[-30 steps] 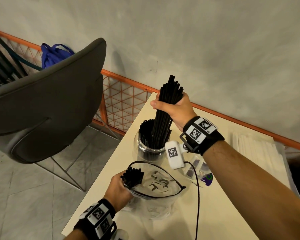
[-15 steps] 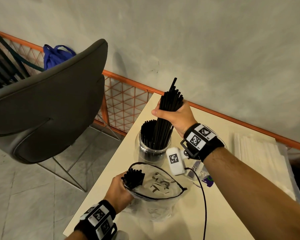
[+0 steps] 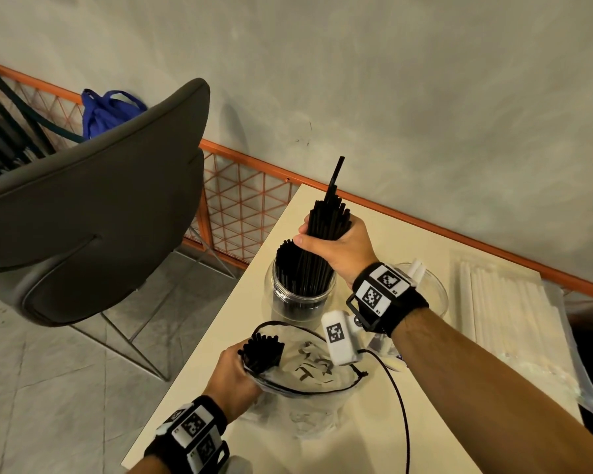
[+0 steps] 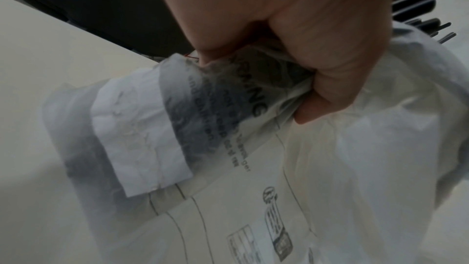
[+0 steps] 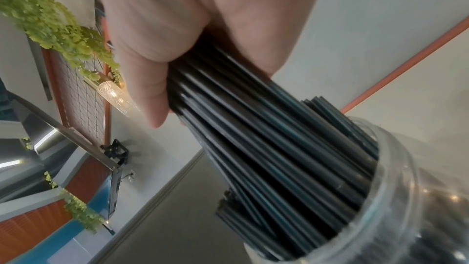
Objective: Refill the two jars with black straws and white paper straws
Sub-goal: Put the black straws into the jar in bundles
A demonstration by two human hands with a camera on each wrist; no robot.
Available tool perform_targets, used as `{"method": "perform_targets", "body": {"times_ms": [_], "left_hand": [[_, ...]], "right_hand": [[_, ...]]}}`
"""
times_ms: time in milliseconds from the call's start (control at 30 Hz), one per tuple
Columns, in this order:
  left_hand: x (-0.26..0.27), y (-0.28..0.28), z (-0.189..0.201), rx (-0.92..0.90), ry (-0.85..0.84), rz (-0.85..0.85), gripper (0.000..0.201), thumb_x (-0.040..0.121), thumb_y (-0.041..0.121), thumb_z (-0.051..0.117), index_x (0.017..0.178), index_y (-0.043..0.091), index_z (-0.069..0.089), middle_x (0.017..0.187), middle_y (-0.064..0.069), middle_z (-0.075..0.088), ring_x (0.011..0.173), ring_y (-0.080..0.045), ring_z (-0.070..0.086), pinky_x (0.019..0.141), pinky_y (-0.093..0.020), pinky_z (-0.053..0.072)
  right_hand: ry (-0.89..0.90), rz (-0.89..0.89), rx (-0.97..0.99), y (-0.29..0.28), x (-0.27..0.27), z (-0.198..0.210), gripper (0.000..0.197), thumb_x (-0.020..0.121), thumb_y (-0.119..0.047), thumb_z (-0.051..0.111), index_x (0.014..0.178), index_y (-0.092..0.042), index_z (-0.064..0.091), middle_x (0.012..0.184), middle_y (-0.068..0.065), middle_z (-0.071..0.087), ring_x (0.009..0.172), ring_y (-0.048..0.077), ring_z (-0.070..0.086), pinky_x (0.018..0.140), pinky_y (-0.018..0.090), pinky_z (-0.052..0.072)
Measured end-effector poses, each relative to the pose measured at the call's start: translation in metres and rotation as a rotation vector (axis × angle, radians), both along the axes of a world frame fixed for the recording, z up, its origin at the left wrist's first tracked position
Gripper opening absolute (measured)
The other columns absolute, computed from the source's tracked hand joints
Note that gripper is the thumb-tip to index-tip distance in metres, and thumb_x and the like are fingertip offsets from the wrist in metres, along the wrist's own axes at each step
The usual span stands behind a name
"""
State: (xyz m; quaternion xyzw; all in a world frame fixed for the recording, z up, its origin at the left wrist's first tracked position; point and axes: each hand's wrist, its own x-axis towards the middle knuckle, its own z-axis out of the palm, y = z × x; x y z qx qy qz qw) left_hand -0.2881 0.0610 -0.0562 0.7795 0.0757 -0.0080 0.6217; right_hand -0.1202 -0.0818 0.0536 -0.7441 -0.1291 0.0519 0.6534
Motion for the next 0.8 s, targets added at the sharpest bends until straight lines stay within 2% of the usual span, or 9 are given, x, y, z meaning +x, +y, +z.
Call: {"method": "perform_targets", "body": {"times_ms": [133,267,367,433,533,567,633,700,800], "left_hand": [[0.001,0.0,-0.002,-0.001,0.005,0.008,0.01,0.066,0.024,0.072,0.074,0.019,0.068,0.07,0.019,0.07,0.066,0.004,0.061,0.061,-0.007,0.045],[0.001,0.002,-0.004,0.011,0.025,-0.007,0.013,0.075,0.006,0.075,0.075,0.017,0.068,0.069,0.017,0.07,0.064,0.004,0.06,0.059,-0.008,0.045],[0.0,0.001,-0.002,0.013,0.02,-0.014,0.017,0.075,0.003,0.074,0.074,0.019,0.068,0.069,0.018,0.07,0.064,0.004,0.061,0.06,-0.009,0.046],[0.0,0.001,-0.001,0.014,0.015,-0.012,0.02,0.075,0.003,0.074,0.074,0.022,0.067,0.069,0.021,0.069,0.066,0.006,0.061,0.061,-0.008,0.045],[0.0,0.001,-0.002,0.01,0.008,-0.006,0.016,0.073,0.01,0.076,0.074,0.024,0.067,0.071,0.021,0.07,0.066,0.006,0.061,0.061,-0.008,0.046],[0.0,0.002,-0.002,0.002,0.013,-0.001,0.011,0.07,0.016,0.076,0.075,0.023,0.068,0.072,0.019,0.071,0.066,0.005,0.062,0.061,-0.009,0.047],[0.0,0.002,-0.002,-0.006,0.027,0.012,0.012,0.064,0.026,0.072,0.076,0.022,0.069,0.074,0.016,0.071,0.066,0.003,0.062,0.059,-0.011,0.049],[0.001,0.002,-0.002,-0.018,0.032,0.014,0.015,0.062,0.03,0.071,0.076,0.023,0.069,0.074,0.016,0.072,0.066,0.002,0.062,0.059,-0.012,0.049],[0.002,0.001,-0.004,-0.014,0.04,0.002,0.022,0.061,0.036,0.07,0.076,0.02,0.07,0.077,0.008,0.072,0.062,-0.001,0.061,0.057,-0.019,0.052]], "right_hand": [[0.019,-0.017,-0.069,0.002,-0.003,-0.011,0.022,0.072,0.001,0.082,0.089,-0.004,0.07,0.092,0.008,0.074,0.09,0.02,0.07,0.087,0.025,0.055],[0.041,0.011,-0.091,0.003,-0.005,-0.018,0.036,0.069,-0.002,0.085,0.1,-0.009,0.068,0.093,0.005,0.074,0.093,0.02,0.071,0.093,0.034,0.055],[-0.017,0.007,-0.111,0.001,-0.003,-0.013,0.045,0.068,-0.004,0.086,0.105,-0.017,0.065,0.097,0.002,0.073,0.095,0.015,0.069,0.09,0.028,0.055],[-0.056,-0.01,-0.121,0.0,-0.003,-0.009,0.053,0.067,-0.009,0.087,0.11,-0.027,0.062,0.102,-0.003,0.071,0.098,0.011,0.067,0.091,0.03,0.054],[-0.096,0.016,-0.104,-0.001,-0.005,-0.01,0.063,0.067,-0.017,0.086,0.118,-0.04,0.056,0.112,-0.006,0.067,0.102,0.017,0.067,0.096,0.042,0.054],[-0.111,0.018,-0.097,-0.001,-0.006,-0.011,0.064,0.069,-0.018,0.085,0.12,-0.042,0.055,0.113,-0.006,0.067,0.102,0.018,0.067,0.096,0.045,0.054],[-0.156,0.005,-0.102,-0.001,-0.008,-0.011,0.063,0.074,-0.021,0.083,0.123,-0.045,0.052,0.114,-0.009,0.066,0.101,0.017,0.067,0.096,0.046,0.053],[-0.218,0.013,-0.132,0.0,-0.008,-0.009,0.056,0.081,-0.022,0.077,0.125,-0.045,0.052,0.118,-0.014,0.064,0.105,0.013,0.064,0.098,0.044,0.052],[-0.317,0.094,-0.277,0.002,-0.004,-0.008,0.051,0.092,-0.02,0.065,0.137,-0.035,0.047,0.136,-0.016,0.055,0.121,0.004,0.055,0.106,0.026,0.044]]}}
